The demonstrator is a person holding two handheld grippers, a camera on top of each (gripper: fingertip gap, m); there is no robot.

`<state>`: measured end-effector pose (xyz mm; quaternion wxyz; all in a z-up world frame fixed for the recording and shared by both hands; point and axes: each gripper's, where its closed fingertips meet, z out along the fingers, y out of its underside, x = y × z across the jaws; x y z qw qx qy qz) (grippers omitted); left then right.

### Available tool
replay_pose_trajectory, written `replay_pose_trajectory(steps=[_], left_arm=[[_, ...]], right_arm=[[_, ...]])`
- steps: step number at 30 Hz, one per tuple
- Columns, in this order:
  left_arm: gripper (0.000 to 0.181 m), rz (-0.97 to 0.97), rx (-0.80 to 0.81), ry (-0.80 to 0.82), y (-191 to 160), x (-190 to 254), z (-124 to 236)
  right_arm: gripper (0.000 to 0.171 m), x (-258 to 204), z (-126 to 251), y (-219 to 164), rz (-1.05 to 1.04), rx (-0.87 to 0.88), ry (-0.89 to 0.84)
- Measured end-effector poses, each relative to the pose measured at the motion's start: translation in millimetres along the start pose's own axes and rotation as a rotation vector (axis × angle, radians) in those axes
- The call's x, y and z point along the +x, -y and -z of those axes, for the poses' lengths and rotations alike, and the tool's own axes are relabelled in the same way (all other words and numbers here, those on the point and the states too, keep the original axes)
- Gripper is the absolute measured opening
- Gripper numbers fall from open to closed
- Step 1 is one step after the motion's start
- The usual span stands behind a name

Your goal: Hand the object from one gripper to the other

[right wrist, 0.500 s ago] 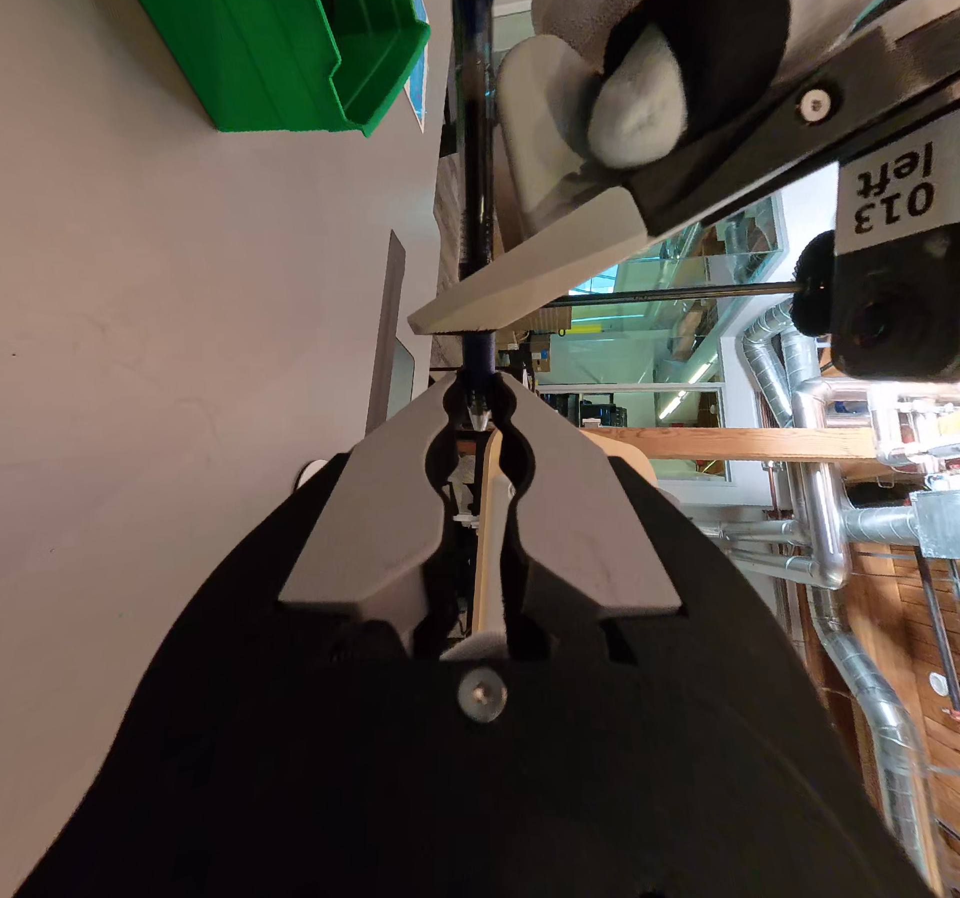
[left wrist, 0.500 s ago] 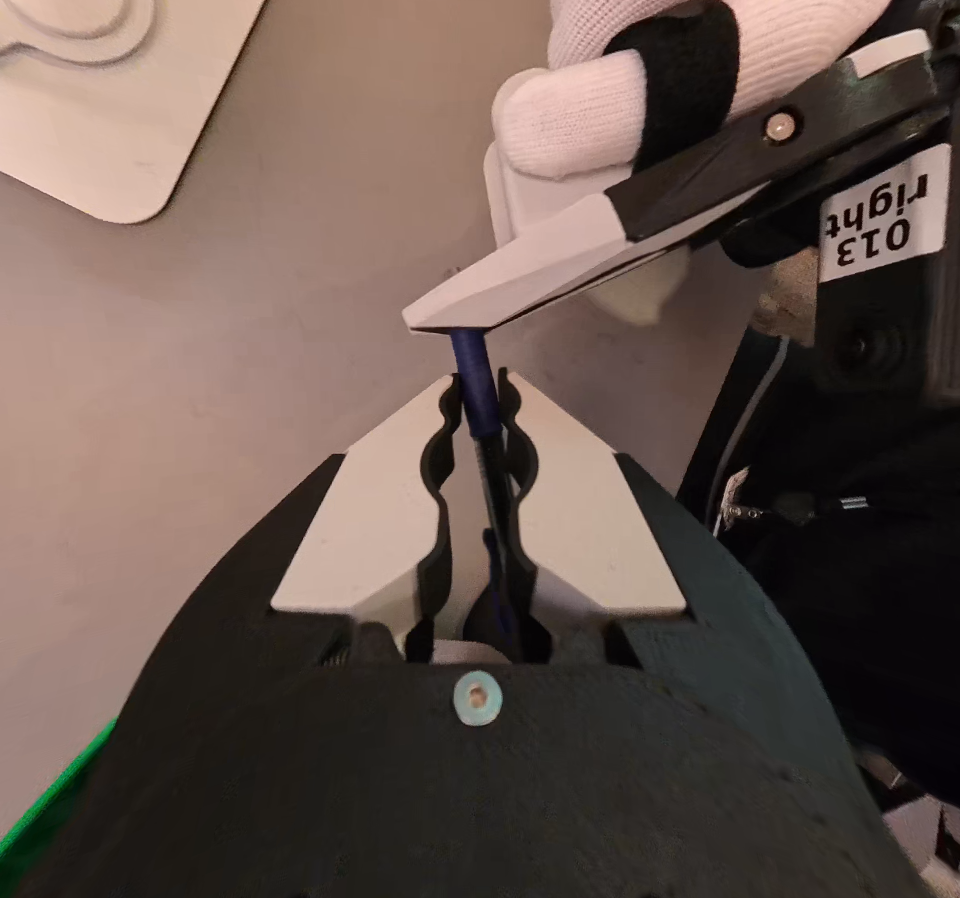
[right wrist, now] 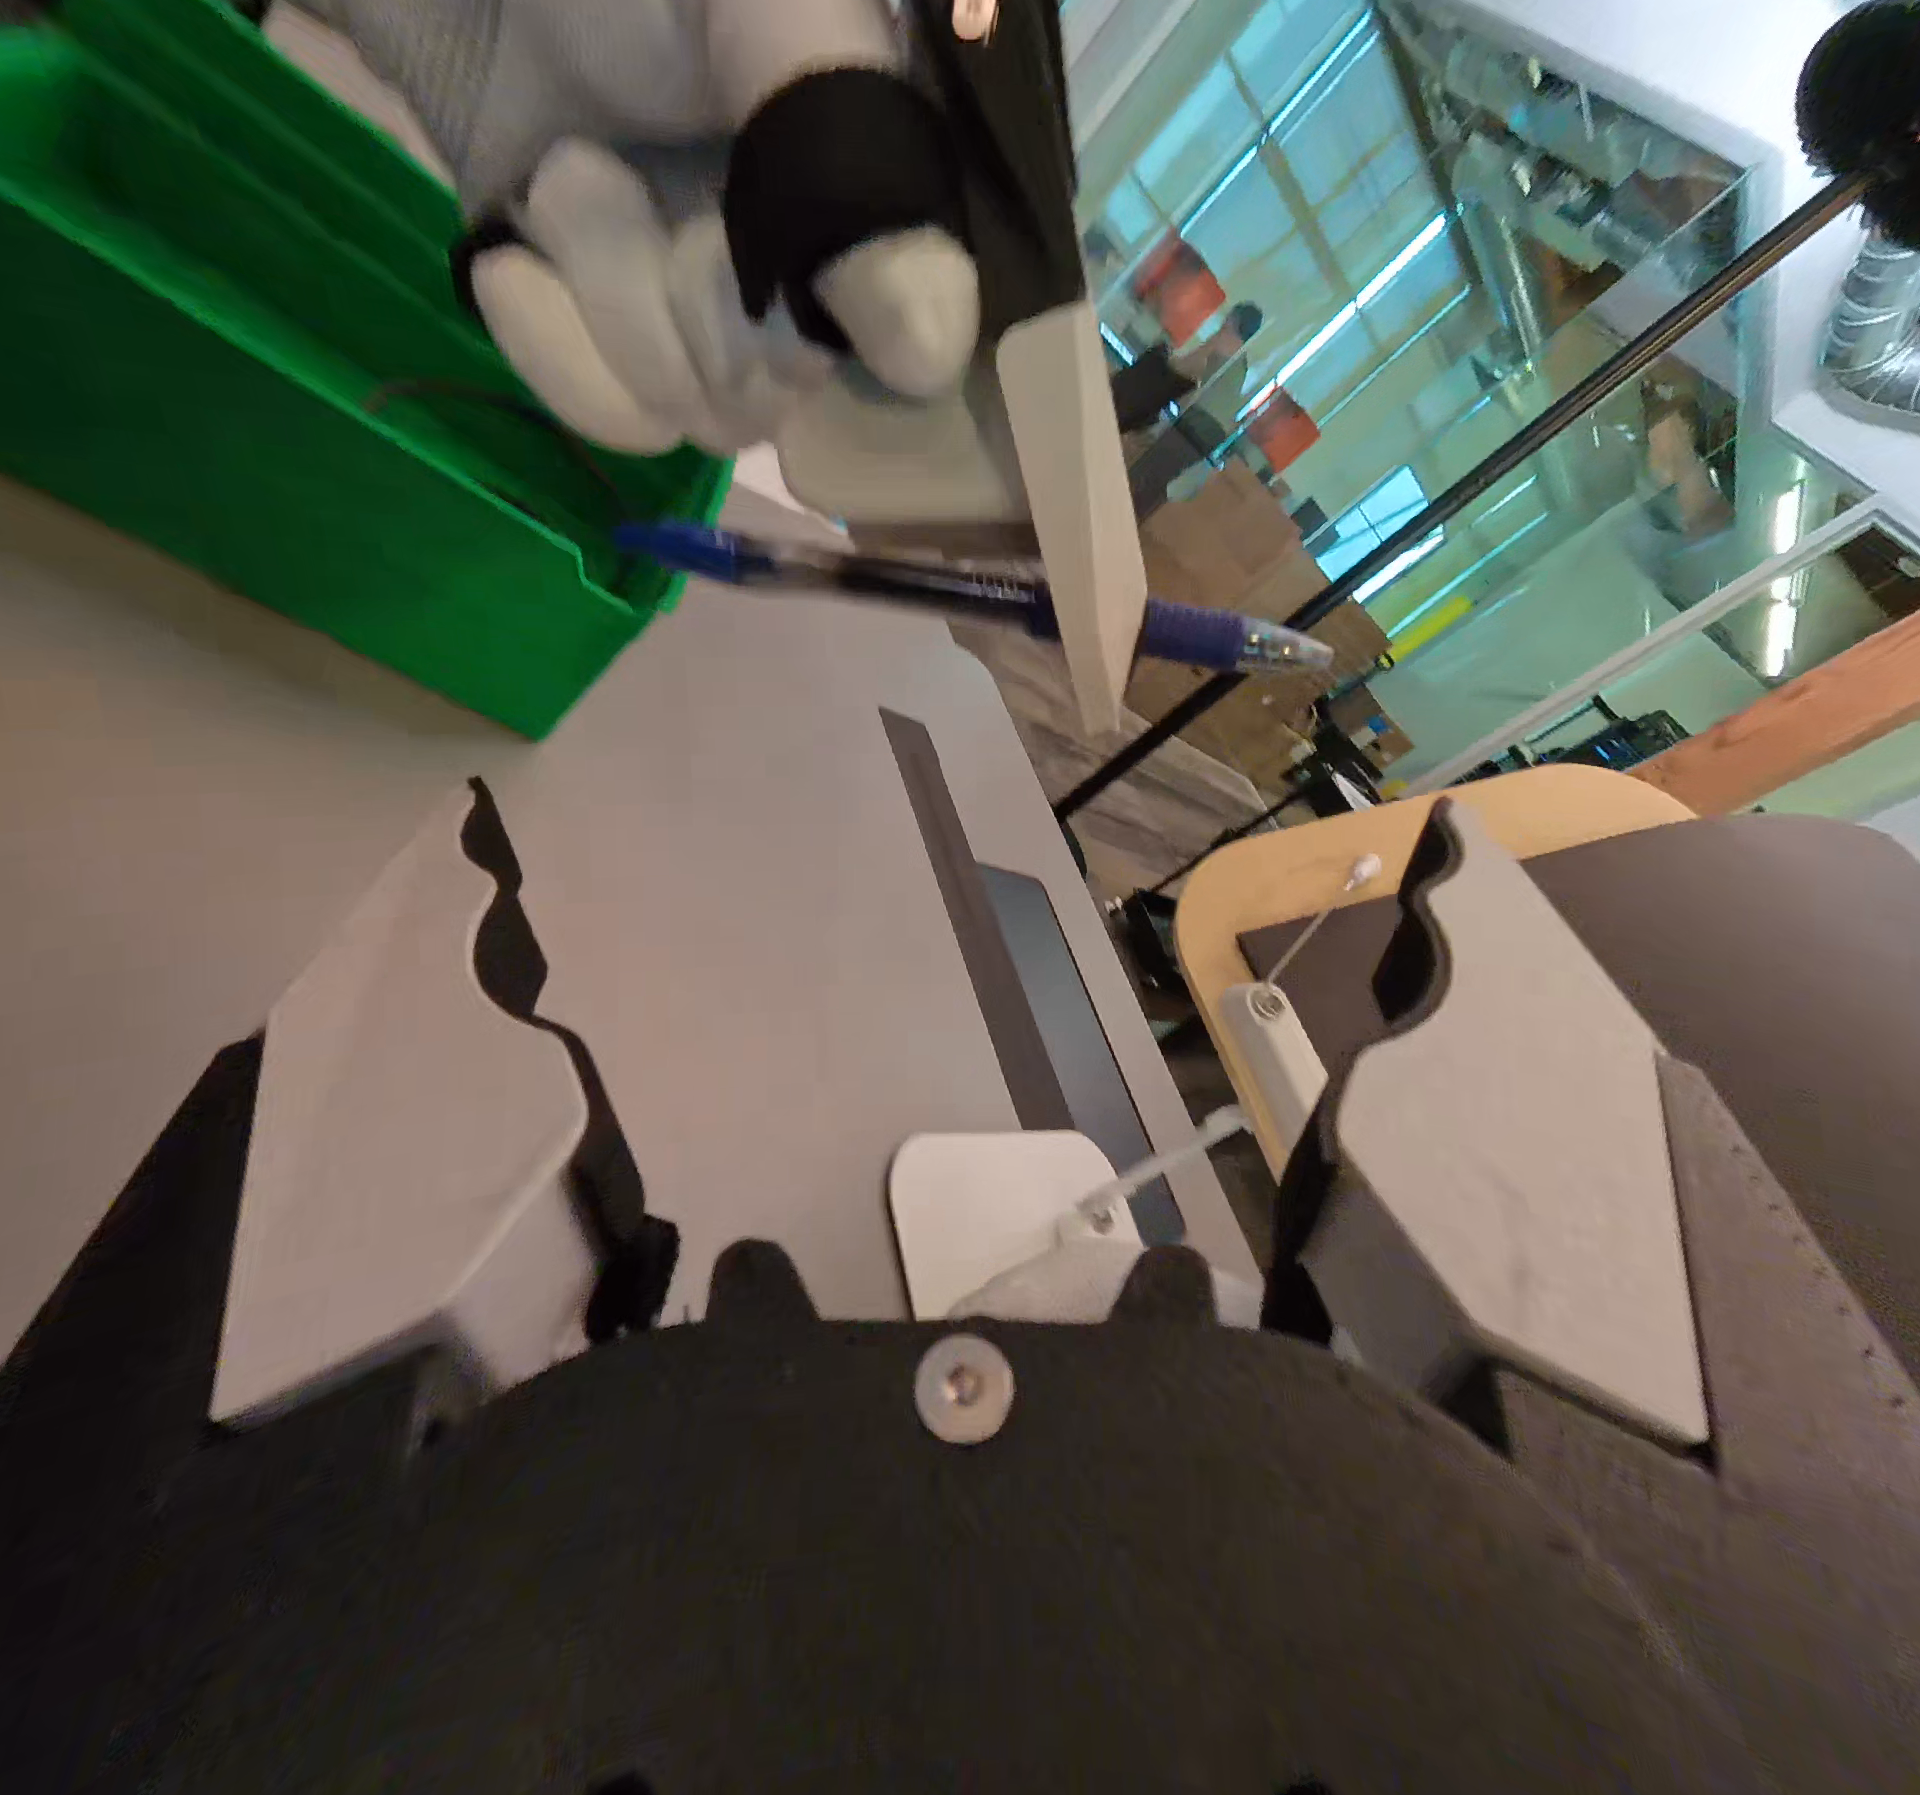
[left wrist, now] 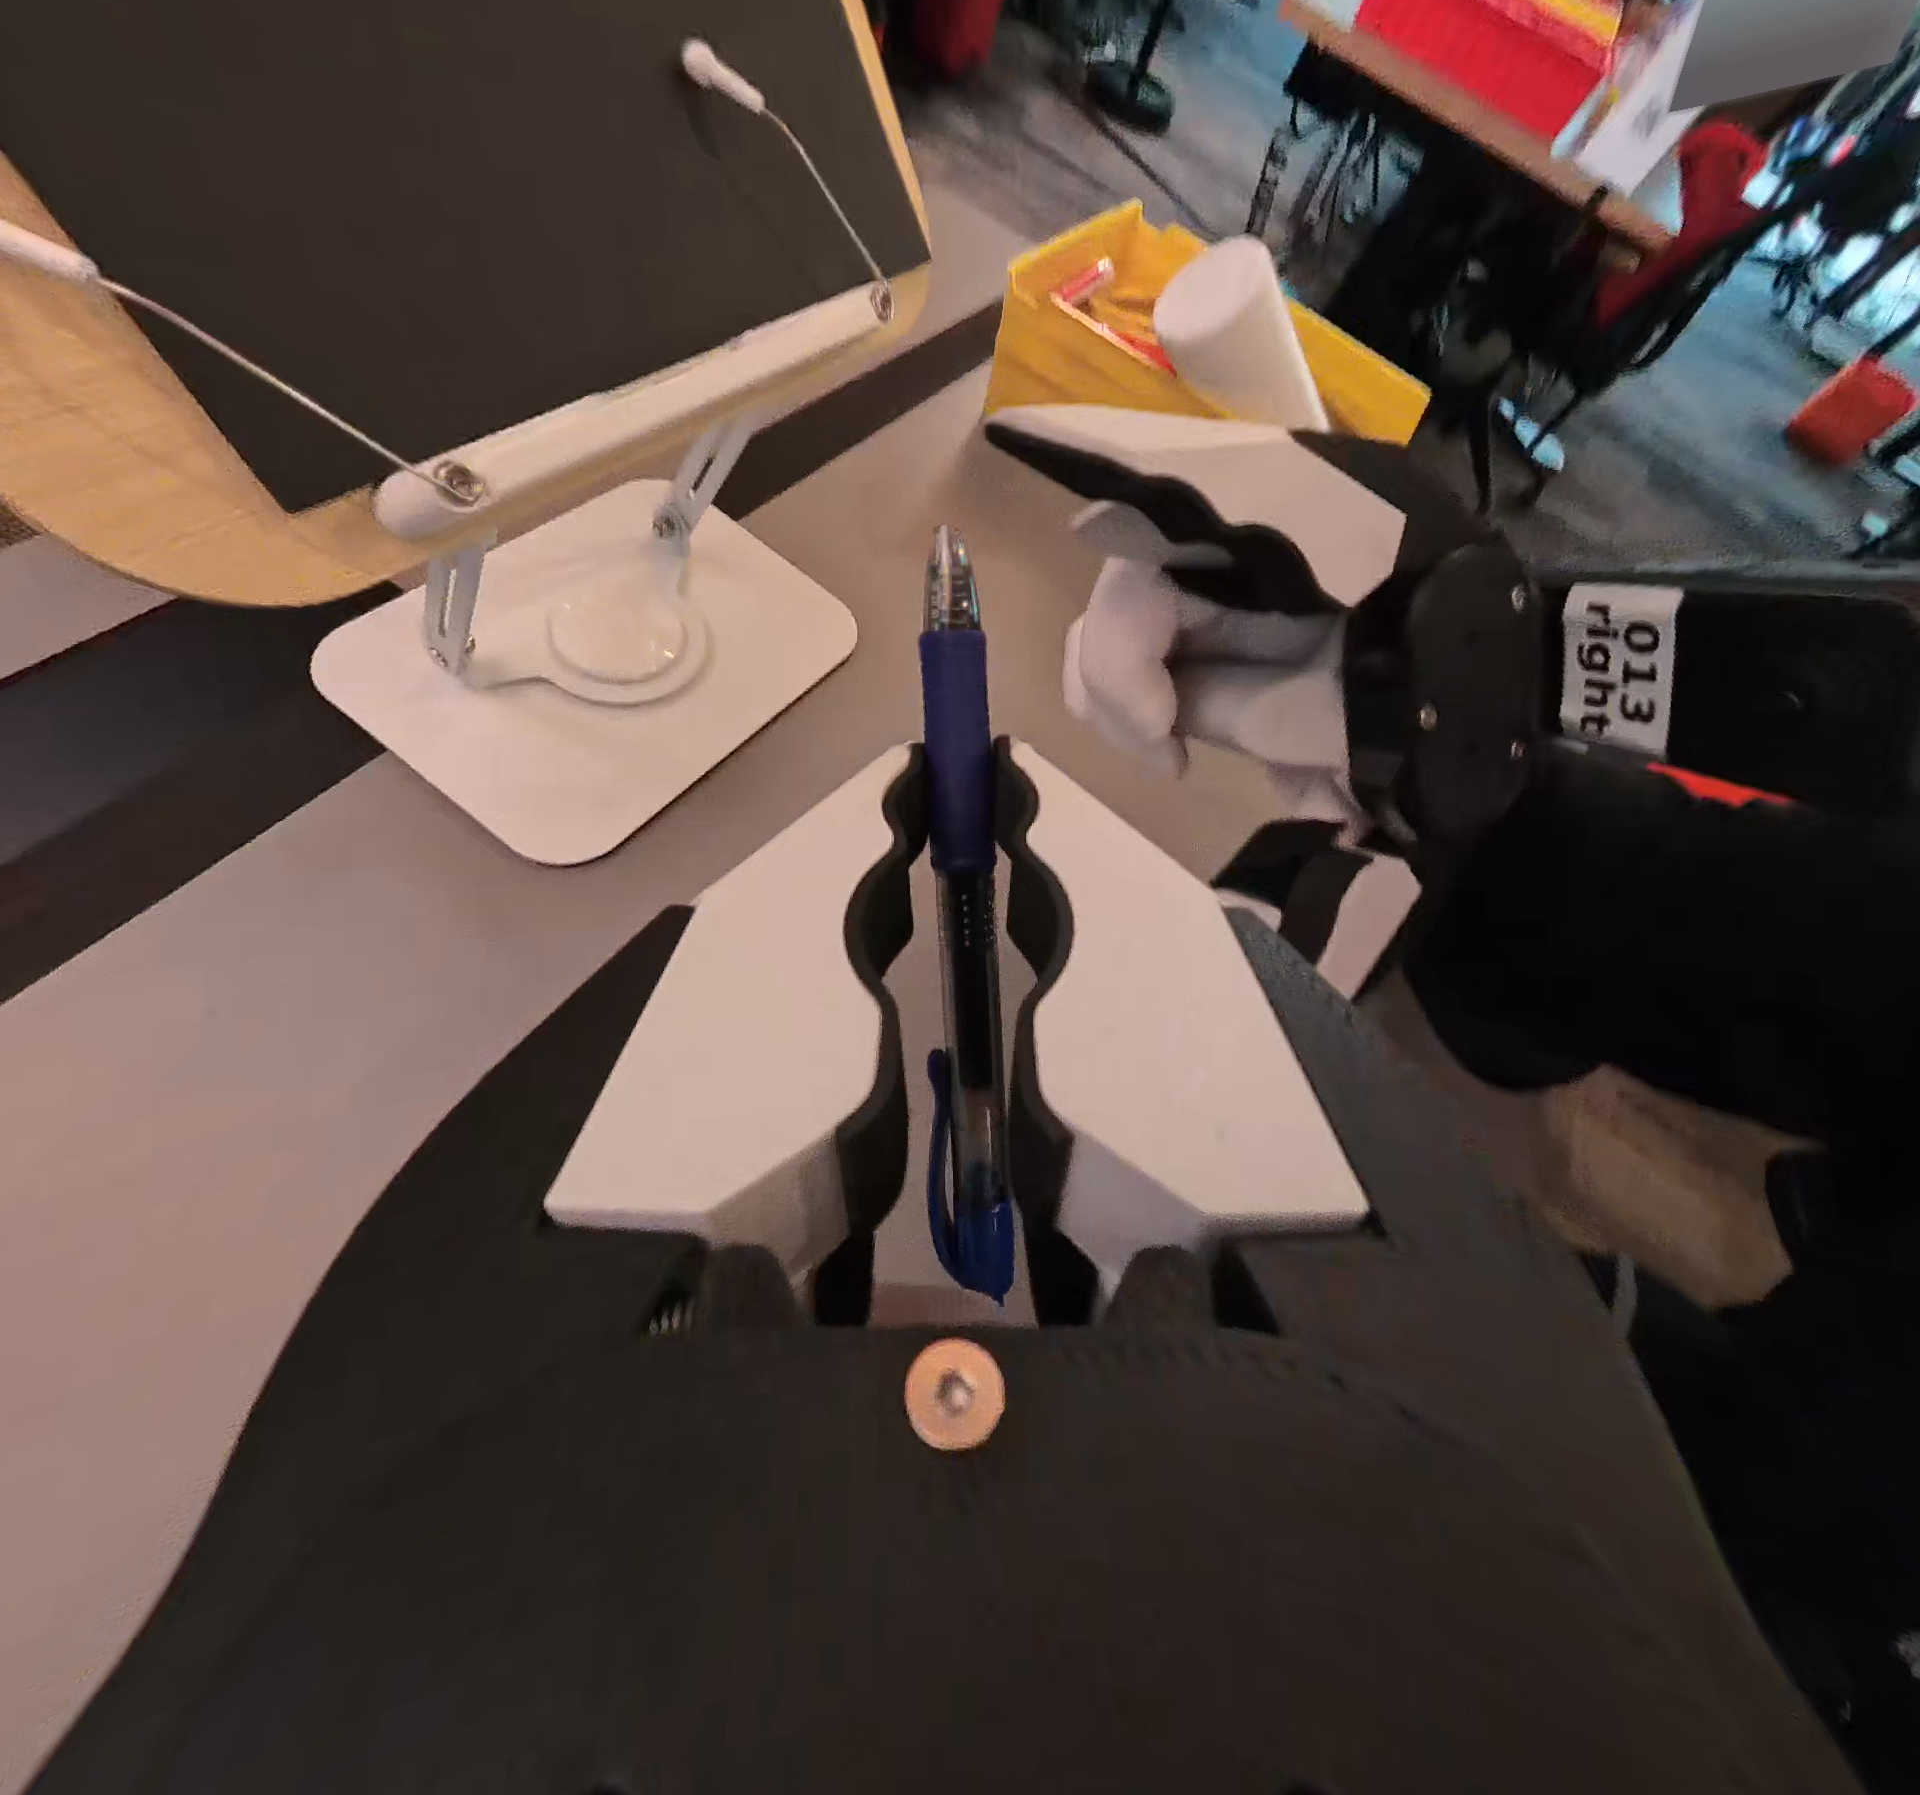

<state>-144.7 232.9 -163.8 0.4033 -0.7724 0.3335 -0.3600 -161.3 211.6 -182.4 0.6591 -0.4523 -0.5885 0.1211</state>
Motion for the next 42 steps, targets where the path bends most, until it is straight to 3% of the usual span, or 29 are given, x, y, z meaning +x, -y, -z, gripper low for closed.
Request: replay_pose_trajectory(steps=[3, 17, 42], left_arm=[[0.010, 0.041, 0.090, -0.002, 5, 3, -6], [0.010, 0.137, 0.205, -0.062, 8, 22, -22], [0.010, 0.113, 0.192, -0.086, 1, 26, -27]], right_arm=[[0.160, -3, -2, 11, -0.053, 0.057, -0.001], [0.160, -3, -10, 0, 0.043, 0.027, -0.087], [0.153, -1, -6, -1, 0.065, 0.018, -0.070]])
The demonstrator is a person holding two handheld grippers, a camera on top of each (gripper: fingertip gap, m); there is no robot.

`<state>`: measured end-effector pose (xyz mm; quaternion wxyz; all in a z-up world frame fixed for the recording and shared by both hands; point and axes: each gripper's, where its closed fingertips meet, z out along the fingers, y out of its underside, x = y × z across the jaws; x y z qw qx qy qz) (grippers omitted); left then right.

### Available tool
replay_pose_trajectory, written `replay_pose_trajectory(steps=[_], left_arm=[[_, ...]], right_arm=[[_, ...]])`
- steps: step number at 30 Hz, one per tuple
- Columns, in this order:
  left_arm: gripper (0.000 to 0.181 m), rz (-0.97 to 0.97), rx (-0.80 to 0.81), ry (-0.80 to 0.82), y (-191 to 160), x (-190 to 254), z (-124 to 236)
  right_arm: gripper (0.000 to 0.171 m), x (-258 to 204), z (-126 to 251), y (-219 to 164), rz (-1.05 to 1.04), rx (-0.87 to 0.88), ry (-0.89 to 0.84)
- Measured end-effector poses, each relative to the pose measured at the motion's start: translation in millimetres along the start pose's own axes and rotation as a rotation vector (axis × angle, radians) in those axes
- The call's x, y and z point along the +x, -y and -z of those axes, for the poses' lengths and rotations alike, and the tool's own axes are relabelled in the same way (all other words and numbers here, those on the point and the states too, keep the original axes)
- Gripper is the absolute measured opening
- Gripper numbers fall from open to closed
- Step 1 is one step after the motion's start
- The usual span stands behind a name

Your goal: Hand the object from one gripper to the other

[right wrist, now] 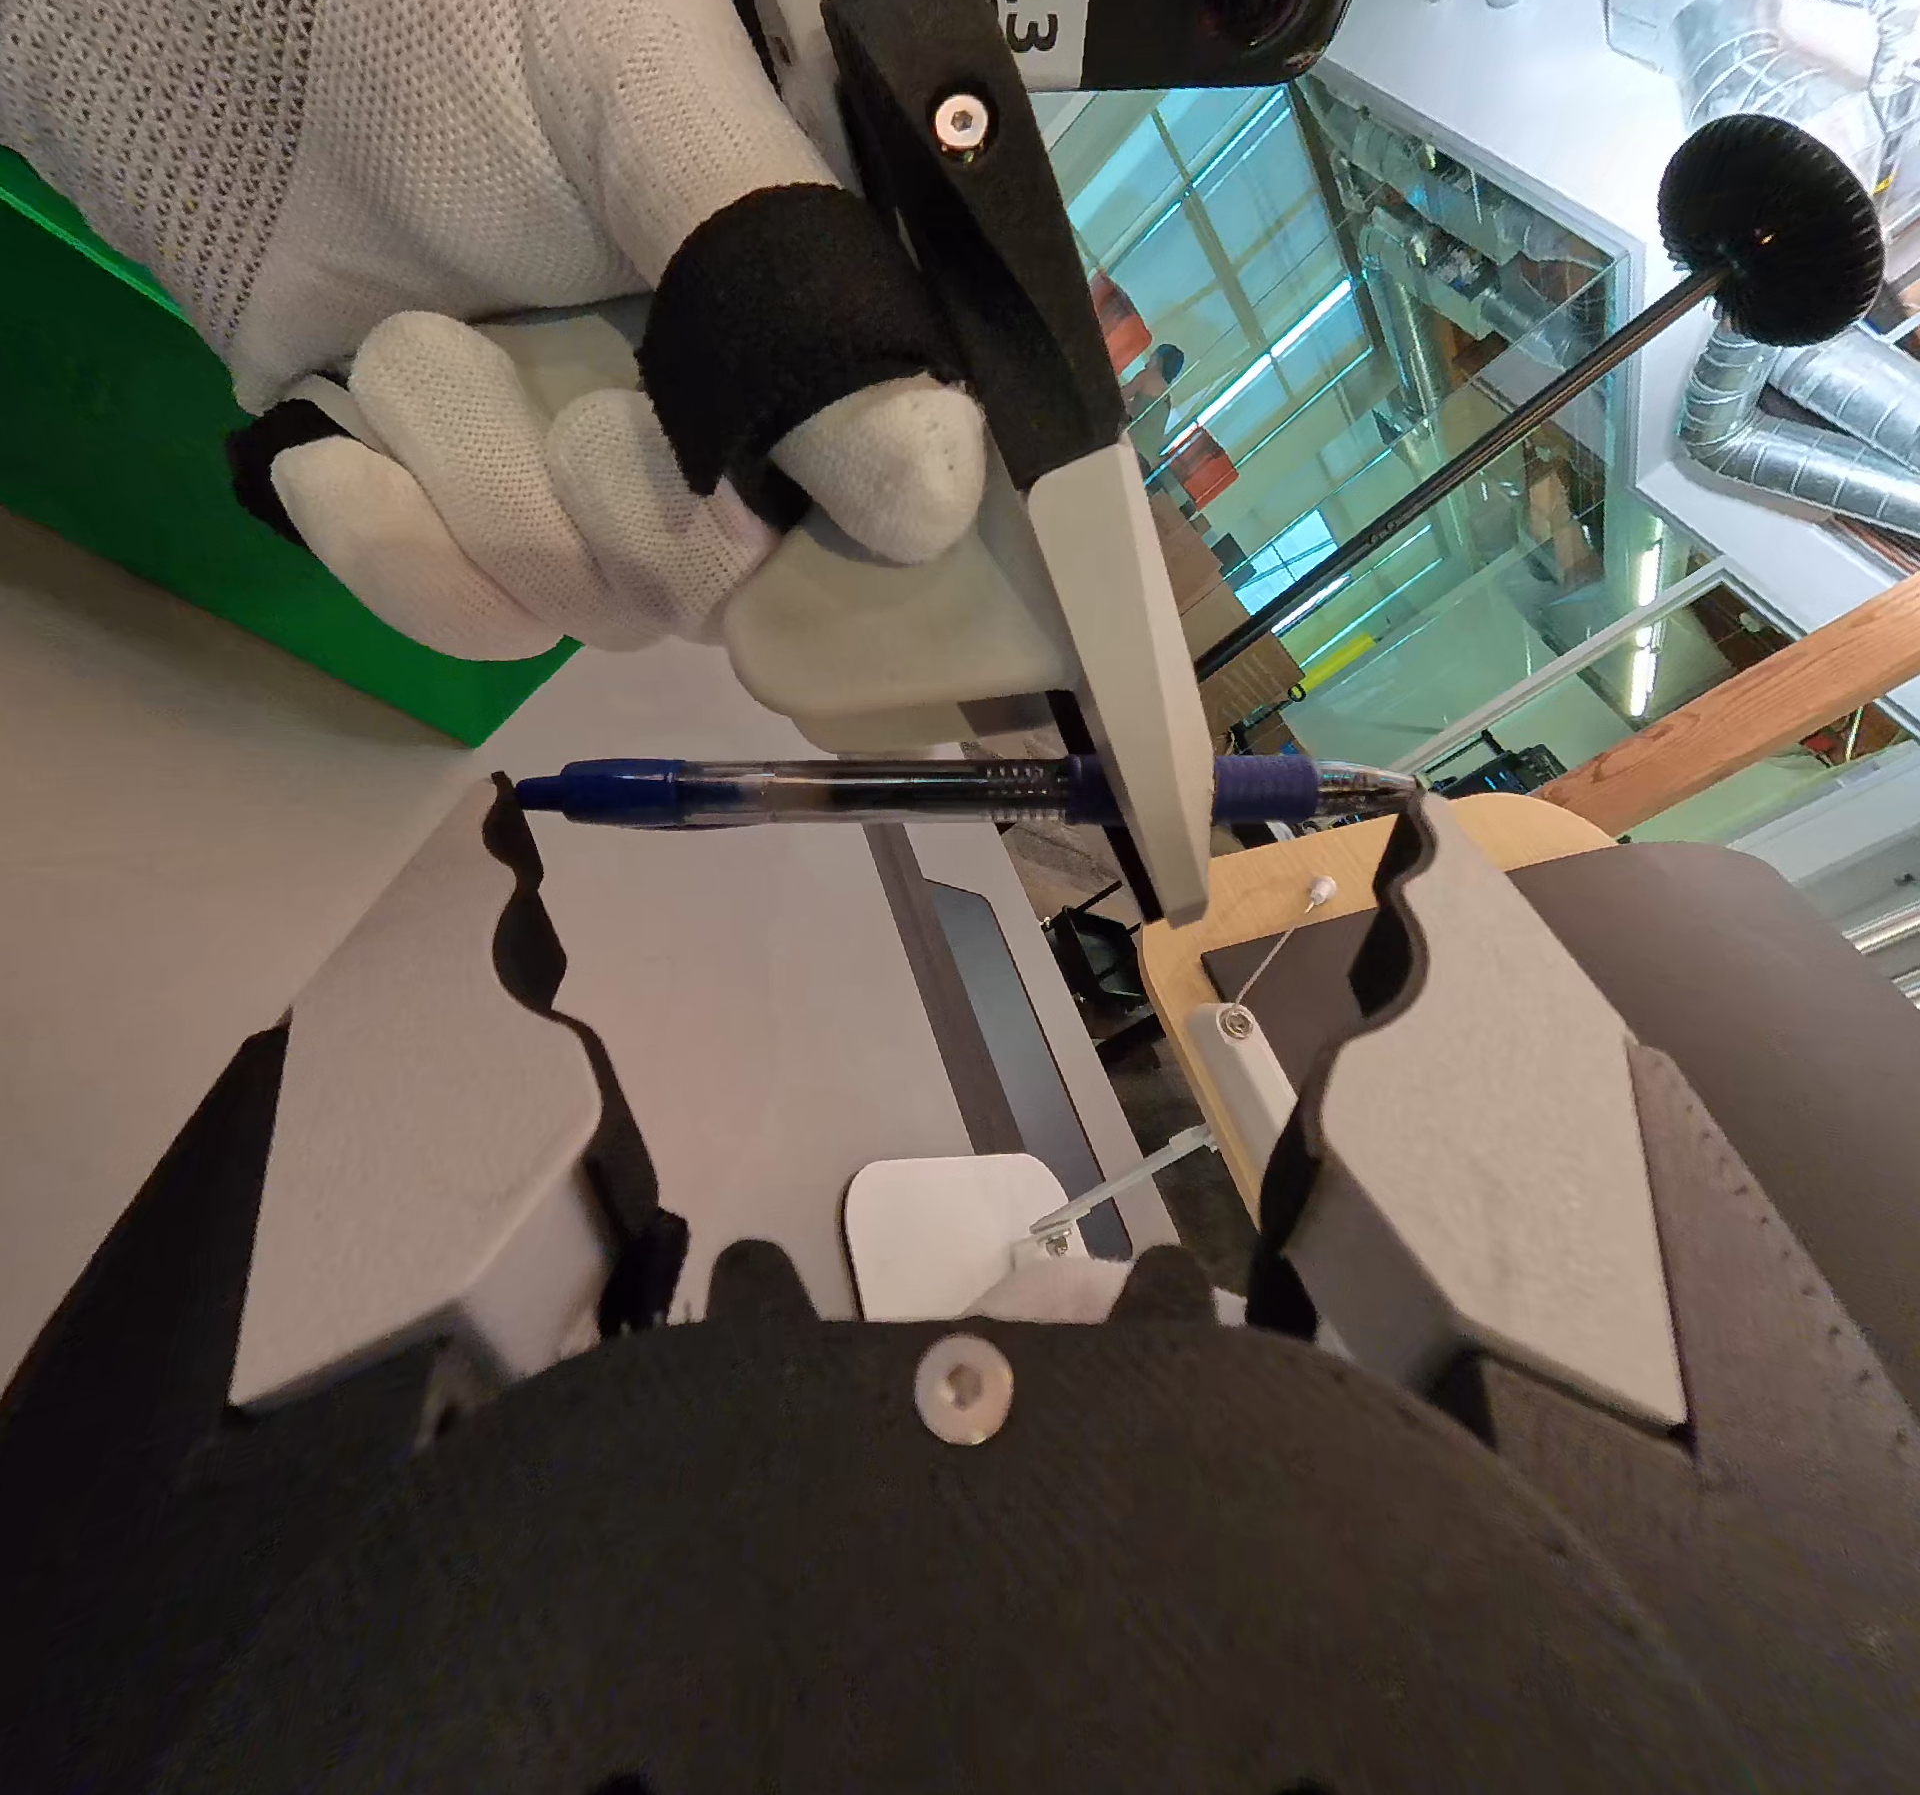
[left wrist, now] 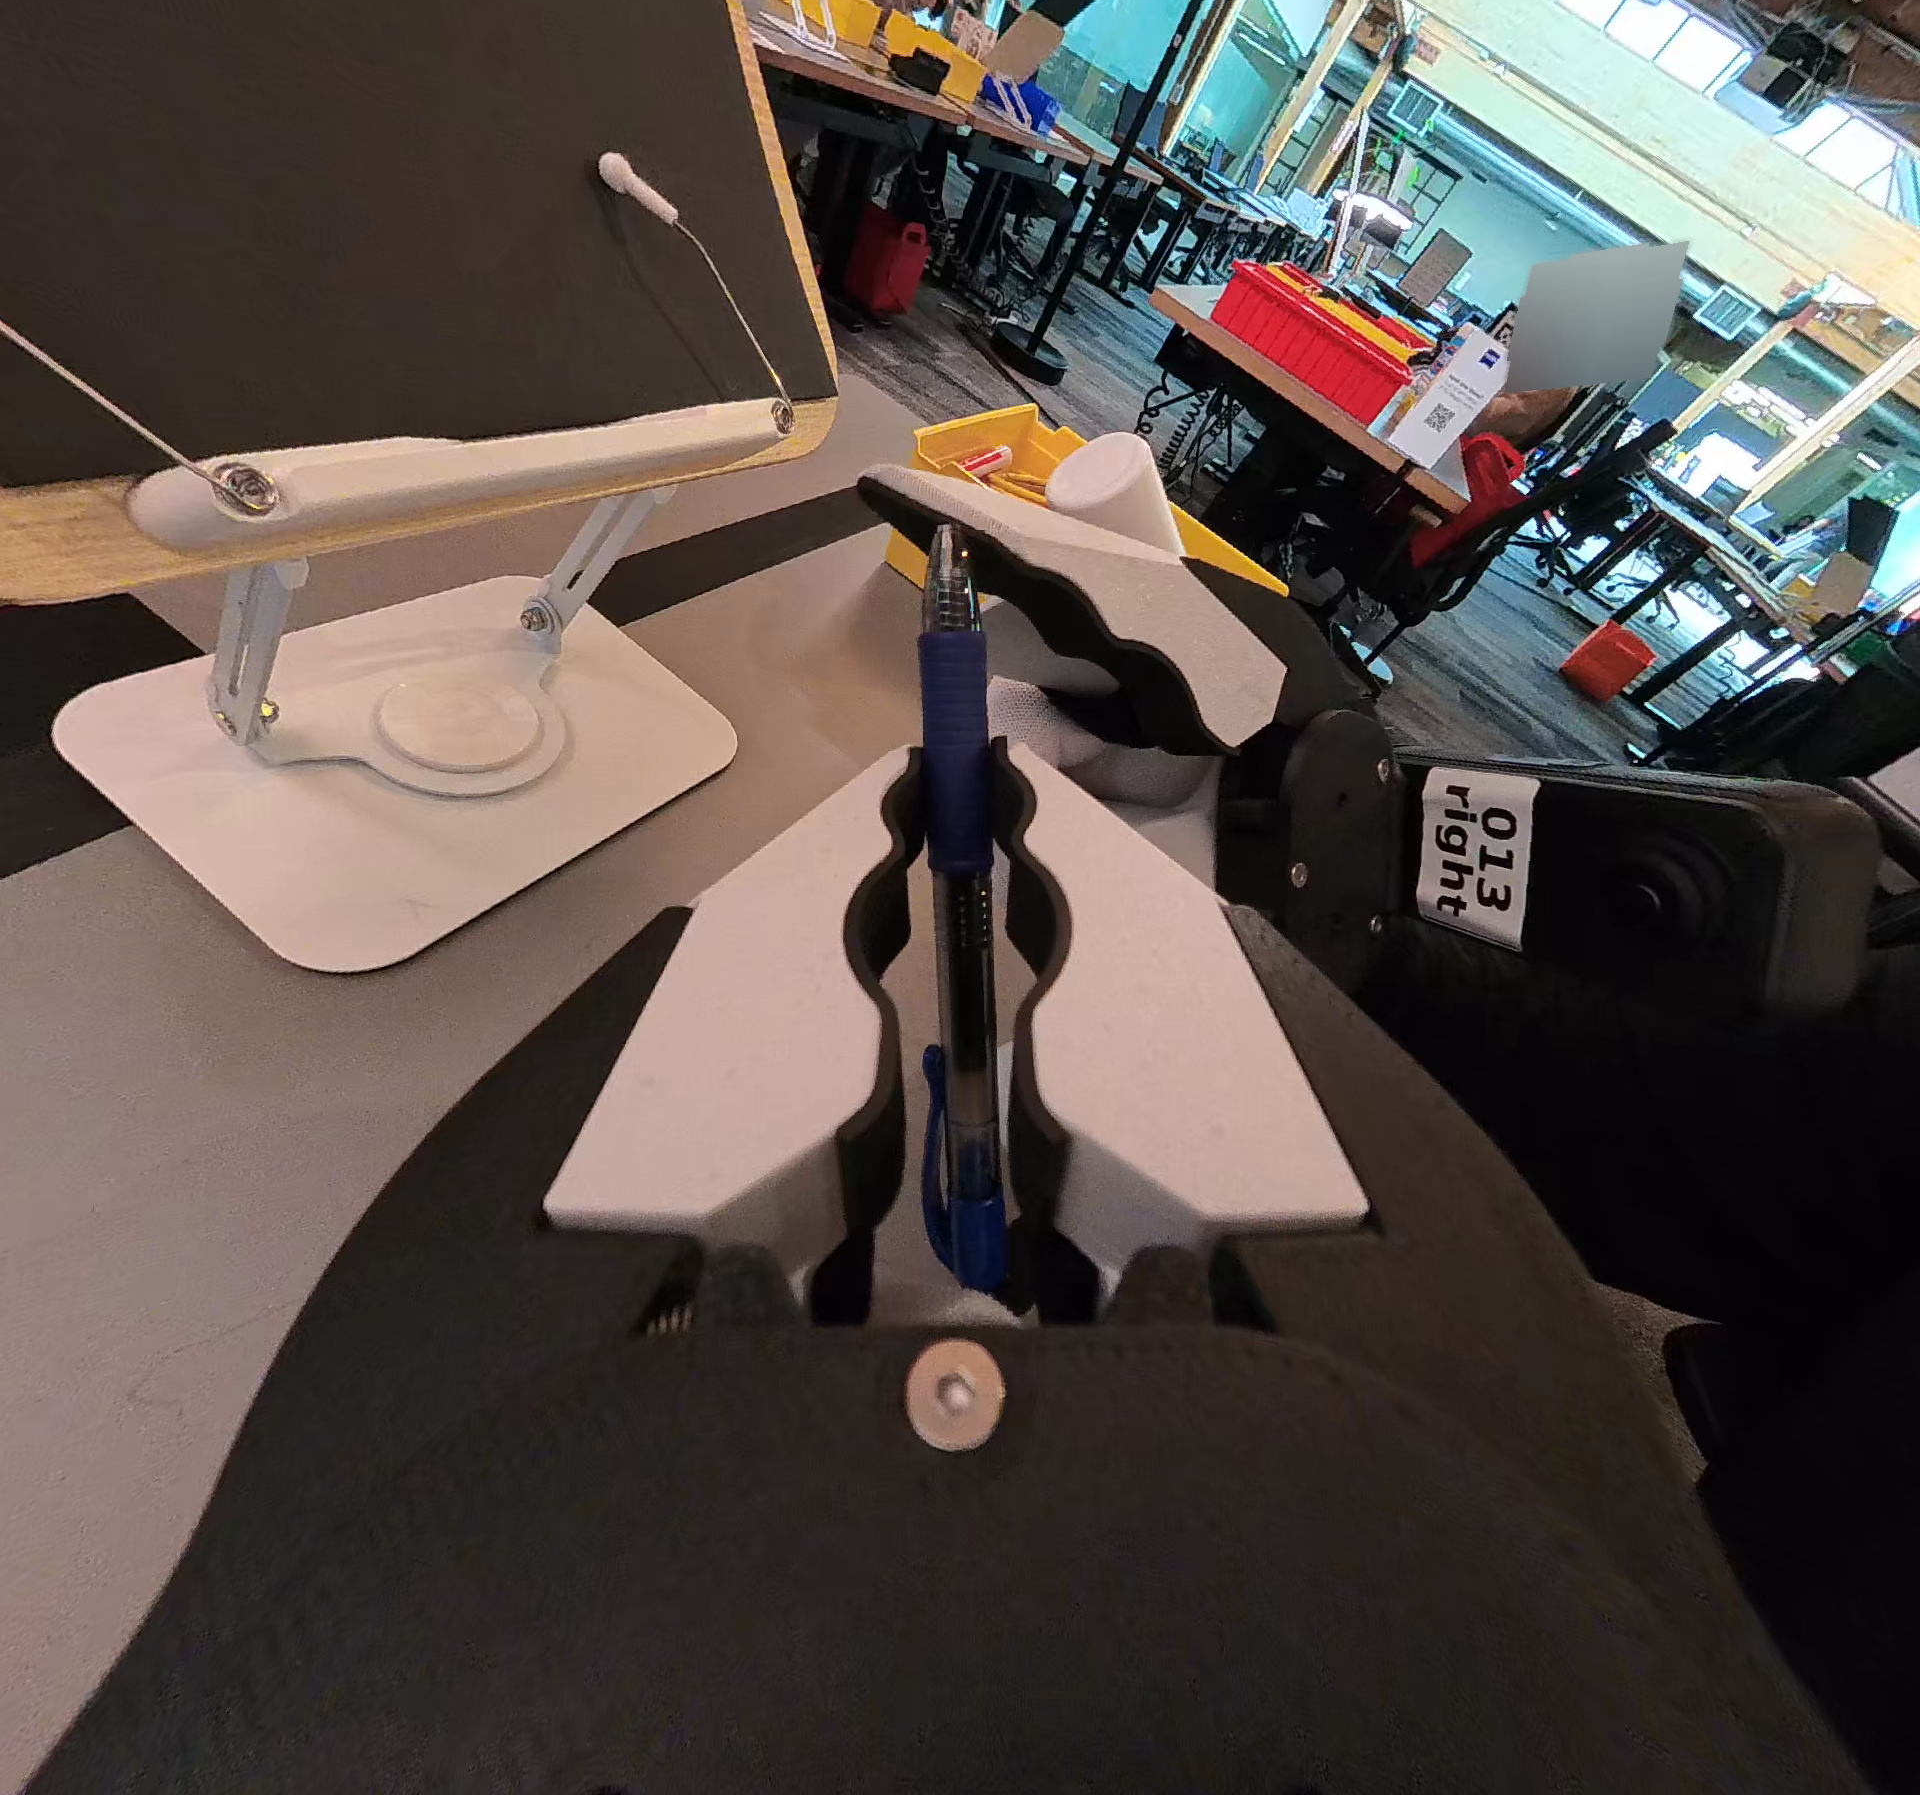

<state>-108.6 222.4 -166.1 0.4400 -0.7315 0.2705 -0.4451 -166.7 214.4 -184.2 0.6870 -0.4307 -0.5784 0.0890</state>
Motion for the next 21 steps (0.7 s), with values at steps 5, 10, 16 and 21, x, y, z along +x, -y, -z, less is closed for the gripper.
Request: replay_pose_trajectory(steps=[5, 10, 16, 21], left_arm=[[0.016, -0.077, -0.006, 0.048, 1, -2, 1], [0.029, -0.203, 0.005, 0.118, 9, -2, 9], [0.035, -0.465, 0.010, 0.244, 22, 4, 23], [0.037, -0.713, 0.057, 0.405, 38, 11, 43]], right_arm=[[0.153, 1, 2, 2, -0.001, 0.008, 0.006], [0.153, 9, 7, 5, -0.038, 0.034, 0.005], [0.153, 19, 15, 5, -0.110, 0.062, 0.029], [0.152, 22, 19, 5, -0.204, 0.093, 0.073]])
